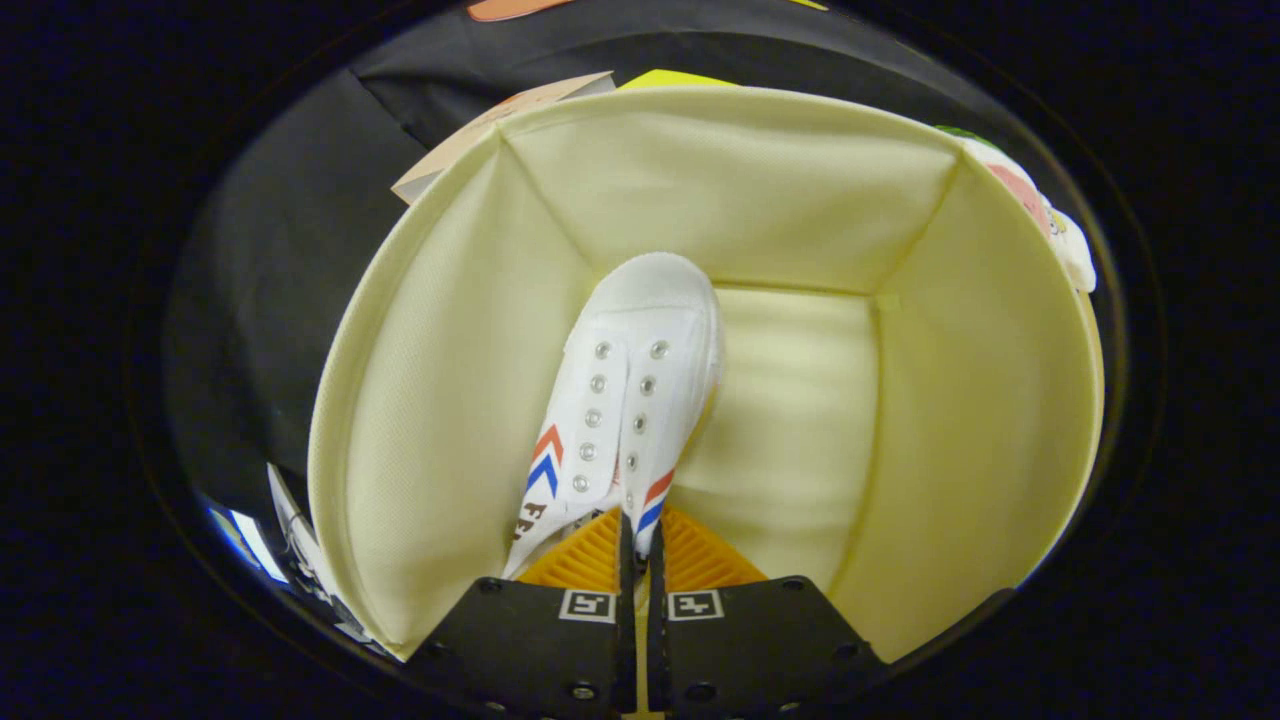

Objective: Open the storage box then place both shoes into the box .Put the left shoe in first, then the right shoe, with the right side of both shoes facing outward in a uniform manner.

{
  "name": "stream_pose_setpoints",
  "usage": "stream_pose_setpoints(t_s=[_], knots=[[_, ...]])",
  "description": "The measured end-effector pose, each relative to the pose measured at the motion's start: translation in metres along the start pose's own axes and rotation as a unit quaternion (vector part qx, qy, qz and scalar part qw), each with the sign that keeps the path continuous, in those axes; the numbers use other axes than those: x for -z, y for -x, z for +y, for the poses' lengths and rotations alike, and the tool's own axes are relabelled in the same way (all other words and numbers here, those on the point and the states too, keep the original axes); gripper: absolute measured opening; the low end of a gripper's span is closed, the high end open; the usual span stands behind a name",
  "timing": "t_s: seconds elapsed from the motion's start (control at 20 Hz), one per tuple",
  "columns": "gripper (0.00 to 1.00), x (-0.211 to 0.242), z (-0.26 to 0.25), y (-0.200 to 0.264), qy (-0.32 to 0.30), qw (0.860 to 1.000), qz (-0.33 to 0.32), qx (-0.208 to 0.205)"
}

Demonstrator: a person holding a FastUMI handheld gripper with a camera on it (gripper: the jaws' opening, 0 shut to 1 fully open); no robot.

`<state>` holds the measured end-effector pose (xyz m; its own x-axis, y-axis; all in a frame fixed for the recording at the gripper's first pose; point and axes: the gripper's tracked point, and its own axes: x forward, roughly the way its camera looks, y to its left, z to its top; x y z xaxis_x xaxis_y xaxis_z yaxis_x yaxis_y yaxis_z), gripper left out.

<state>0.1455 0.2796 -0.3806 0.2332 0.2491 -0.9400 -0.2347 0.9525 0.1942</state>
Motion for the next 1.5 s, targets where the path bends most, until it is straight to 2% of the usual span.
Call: stream_pose_setpoints(t_s=[0.15,0.2,0.25,0.4,0.55,0.6,0.8,1.0,1.2,1.5], knots=[[0.18,0.004,-0.002,0.012,0.009,1.000,0.011,0.001],[0.30,0.006,-0.001,0.019,0.015,1.000,0.014,-0.008],[0.35,0.007,0.001,0.027,0.021,0.999,0.016,-0.019],[0.57,0.022,-0.007,0.061,0.046,0.998,0.035,-0.029],[0.80,0.025,-0.022,0.108,0.075,0.996,0.020,-0.033],[0.91,0.025,-0.029,0.125,0.080,0.996,0.010,-0.034],[0.96,0.028,-0.065,0.187,0.081,0.995,-0.019,-0.048],[0.96,0.031,-0.132,0.220,0.083,0.995,-0.045,-0.029],[0.96,0.037,-0.209,0.217,0.060,0.997,-0.045,-0.012],[0.96,0.049,-0.332,0.189,0.007,0.999,-0.035,0.019]])
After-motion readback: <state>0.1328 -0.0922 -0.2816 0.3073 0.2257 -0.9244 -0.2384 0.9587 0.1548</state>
